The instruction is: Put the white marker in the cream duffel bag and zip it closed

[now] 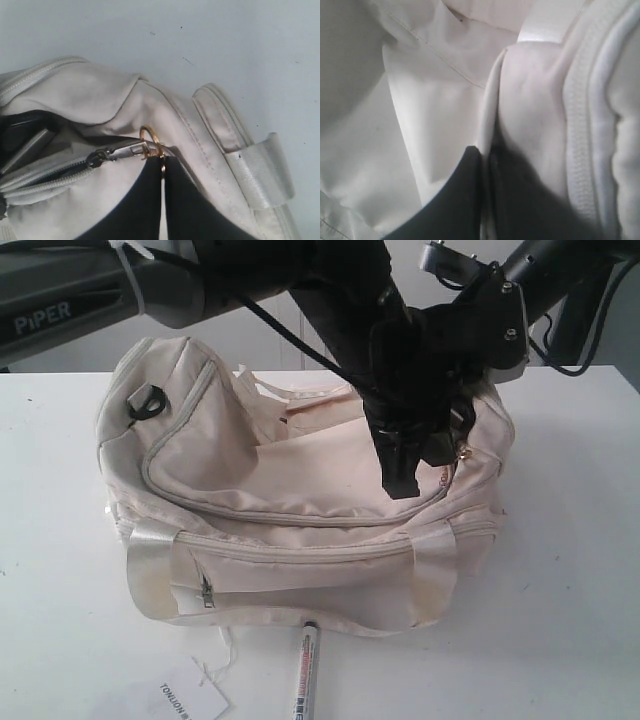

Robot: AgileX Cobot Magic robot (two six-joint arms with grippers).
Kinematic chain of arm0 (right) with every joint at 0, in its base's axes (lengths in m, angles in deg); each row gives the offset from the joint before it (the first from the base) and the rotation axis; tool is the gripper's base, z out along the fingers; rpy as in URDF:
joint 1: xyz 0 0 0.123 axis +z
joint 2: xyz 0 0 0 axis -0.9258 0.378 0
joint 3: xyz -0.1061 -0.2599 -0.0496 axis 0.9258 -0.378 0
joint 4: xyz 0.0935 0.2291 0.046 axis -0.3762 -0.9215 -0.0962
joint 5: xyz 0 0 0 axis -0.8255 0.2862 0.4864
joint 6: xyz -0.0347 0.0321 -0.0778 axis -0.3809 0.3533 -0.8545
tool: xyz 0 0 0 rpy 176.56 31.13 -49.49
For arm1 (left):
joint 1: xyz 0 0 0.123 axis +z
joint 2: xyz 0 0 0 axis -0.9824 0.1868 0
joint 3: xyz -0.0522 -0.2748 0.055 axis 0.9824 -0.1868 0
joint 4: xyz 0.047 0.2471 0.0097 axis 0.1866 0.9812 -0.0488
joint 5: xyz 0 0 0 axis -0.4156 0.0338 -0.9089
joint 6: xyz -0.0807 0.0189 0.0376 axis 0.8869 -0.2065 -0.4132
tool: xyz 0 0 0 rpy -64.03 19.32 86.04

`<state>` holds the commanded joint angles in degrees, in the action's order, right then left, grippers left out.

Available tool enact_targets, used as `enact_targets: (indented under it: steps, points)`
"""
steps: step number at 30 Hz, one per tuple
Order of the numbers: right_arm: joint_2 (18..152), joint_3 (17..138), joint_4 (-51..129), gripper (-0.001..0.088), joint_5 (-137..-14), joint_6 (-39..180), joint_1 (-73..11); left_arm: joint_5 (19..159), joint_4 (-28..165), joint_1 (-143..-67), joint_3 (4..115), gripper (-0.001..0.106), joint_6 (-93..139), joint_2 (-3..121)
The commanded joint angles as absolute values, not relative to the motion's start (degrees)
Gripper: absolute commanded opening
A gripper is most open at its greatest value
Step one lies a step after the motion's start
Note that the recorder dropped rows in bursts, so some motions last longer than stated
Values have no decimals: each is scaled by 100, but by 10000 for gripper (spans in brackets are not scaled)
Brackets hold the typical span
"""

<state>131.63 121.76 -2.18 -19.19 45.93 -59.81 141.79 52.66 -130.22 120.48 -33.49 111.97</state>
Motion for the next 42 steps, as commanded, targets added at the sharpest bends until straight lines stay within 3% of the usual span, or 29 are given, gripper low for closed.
enact_targets:
  steps: [14,42]
  points:
    - [13037,12176,-208,0,-2722,5113,-5981,14656,5137,-13022,12048,0,-3324,11197]
    - [13037,12176,-220,0,-3026,5495,-5981,15899,4494,-13022,12048,0,-3145,11197]
